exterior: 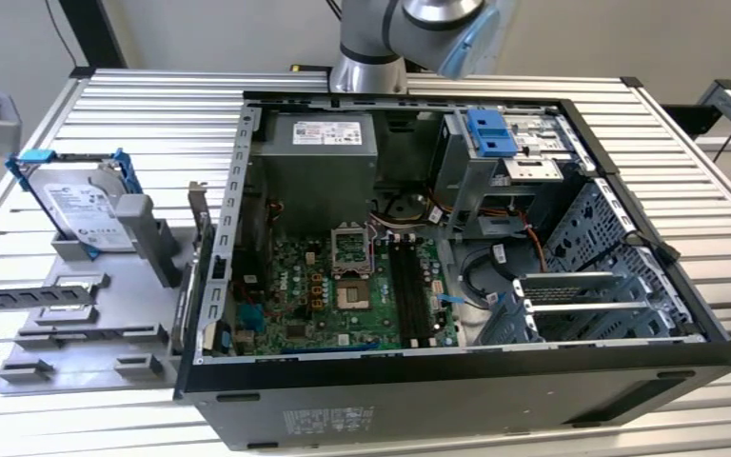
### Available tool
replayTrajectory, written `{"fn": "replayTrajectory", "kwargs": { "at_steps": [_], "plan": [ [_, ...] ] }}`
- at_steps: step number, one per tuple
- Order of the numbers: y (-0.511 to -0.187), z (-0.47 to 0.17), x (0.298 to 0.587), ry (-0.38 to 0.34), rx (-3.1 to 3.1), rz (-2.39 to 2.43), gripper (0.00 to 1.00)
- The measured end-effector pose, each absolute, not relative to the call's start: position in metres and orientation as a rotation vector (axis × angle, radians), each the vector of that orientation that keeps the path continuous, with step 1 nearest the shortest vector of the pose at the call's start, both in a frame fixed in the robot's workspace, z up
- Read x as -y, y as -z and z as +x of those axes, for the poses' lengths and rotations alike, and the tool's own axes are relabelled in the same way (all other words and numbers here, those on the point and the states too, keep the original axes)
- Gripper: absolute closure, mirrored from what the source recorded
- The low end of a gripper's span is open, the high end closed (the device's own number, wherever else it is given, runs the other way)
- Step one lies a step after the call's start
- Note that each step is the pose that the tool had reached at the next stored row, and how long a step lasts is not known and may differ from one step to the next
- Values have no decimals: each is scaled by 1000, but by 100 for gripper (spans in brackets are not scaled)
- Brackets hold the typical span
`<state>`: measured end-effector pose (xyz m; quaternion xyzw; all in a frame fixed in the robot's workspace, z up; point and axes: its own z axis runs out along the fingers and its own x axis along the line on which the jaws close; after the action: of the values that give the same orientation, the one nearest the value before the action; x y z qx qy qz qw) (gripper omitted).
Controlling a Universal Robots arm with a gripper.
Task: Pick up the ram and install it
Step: 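Pick up the ram and move it above insertion slot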
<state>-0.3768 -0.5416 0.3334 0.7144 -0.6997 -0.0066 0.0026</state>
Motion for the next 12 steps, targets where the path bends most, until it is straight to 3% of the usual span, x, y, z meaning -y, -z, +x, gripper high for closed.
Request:
{"fn": "replayTrajectory", "kwargs": {
  "at_steps": [12],
  "plan": [
    [-388, -377, 542, 20, 2195, 2241, 100]
  ]
}}
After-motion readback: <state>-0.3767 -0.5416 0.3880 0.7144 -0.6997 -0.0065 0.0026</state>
